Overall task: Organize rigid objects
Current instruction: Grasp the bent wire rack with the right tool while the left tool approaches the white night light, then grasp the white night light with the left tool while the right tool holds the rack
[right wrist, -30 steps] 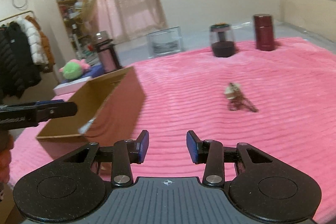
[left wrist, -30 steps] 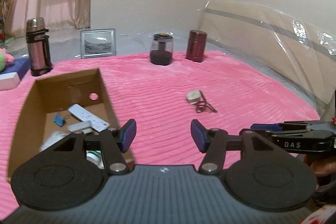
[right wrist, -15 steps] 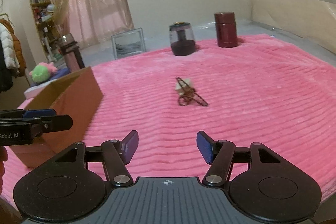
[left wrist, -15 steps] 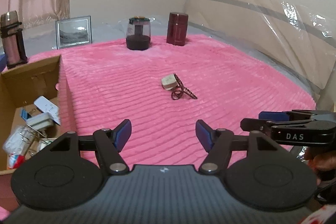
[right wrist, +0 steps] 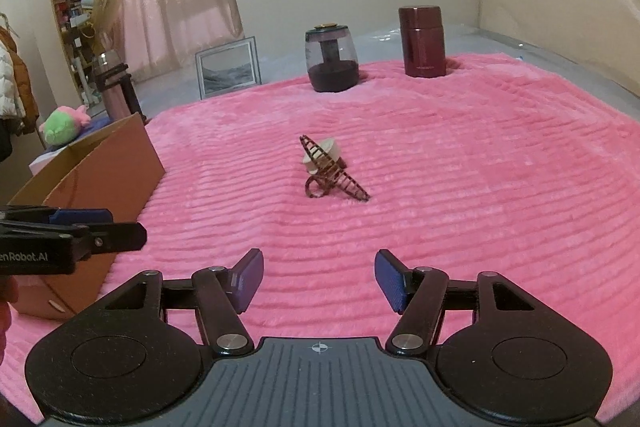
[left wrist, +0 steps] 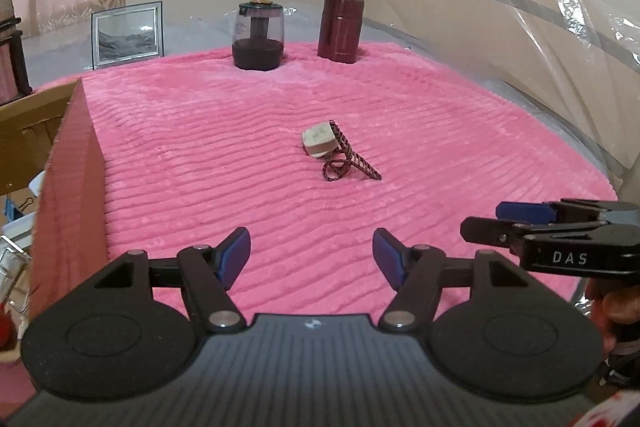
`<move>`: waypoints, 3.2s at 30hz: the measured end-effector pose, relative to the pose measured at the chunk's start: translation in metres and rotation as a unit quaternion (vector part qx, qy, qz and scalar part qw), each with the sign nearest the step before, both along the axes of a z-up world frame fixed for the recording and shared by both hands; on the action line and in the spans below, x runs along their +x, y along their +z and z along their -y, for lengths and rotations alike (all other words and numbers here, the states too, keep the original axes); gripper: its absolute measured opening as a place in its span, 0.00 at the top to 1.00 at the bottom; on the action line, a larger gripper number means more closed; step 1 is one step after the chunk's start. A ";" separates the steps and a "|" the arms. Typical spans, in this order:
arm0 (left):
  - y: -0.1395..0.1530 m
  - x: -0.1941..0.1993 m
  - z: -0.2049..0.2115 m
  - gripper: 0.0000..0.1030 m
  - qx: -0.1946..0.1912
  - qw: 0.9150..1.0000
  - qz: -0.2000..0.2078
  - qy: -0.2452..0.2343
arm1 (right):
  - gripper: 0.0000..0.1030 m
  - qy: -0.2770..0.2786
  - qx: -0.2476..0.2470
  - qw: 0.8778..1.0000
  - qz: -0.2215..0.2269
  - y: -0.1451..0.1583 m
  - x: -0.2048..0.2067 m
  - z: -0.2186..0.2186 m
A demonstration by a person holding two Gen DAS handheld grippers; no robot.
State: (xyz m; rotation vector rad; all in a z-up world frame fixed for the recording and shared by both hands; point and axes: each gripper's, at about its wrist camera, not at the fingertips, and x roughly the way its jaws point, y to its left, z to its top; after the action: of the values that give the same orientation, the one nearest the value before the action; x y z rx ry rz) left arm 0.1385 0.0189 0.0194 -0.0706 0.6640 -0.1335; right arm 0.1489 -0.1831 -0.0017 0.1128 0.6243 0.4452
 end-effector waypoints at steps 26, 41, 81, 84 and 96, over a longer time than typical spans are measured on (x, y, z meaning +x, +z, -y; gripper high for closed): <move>-0.053 0.139 -0.001 0.35 0.016 0.999 -0.020 0.025 | 0.43 0.212 -0.165 0.962 0.040 -0.056 0.184 -0.062; -0.062 0.158 -0.003 0.34 0.009 0.999 -0.022 0.024 | 0.74 0.242 -0.182 0.953 0.020 -0.065 0.208 -0.071; -0.073 0.208 0.028 0.55 -0.065 0.998 -0.008 -0.022 | 0.77 0.021 -0.077 0.997 -0.006 -0.037 0.183 0.015; -0.057 0.182 0.031 0.55 -0.062 0.998 0.000 -0.027 | 0.77 0.020 -0.063 0.998 -0.008 -0.030 0.166 0.015; 0.011 0.056 0.033 0.55 -0.041 0.998 0.035 -0.045 | 0.77 0.018 -0.015 1.000 0.001 0.020 0.062 0.004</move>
State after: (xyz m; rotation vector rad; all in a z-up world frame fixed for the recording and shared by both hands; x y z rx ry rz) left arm 0.1941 -0.0137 0.0303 -0.1147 0.5915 -0.2485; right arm 0.2108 -0.1872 0.0184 0.0731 0.6311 0.4708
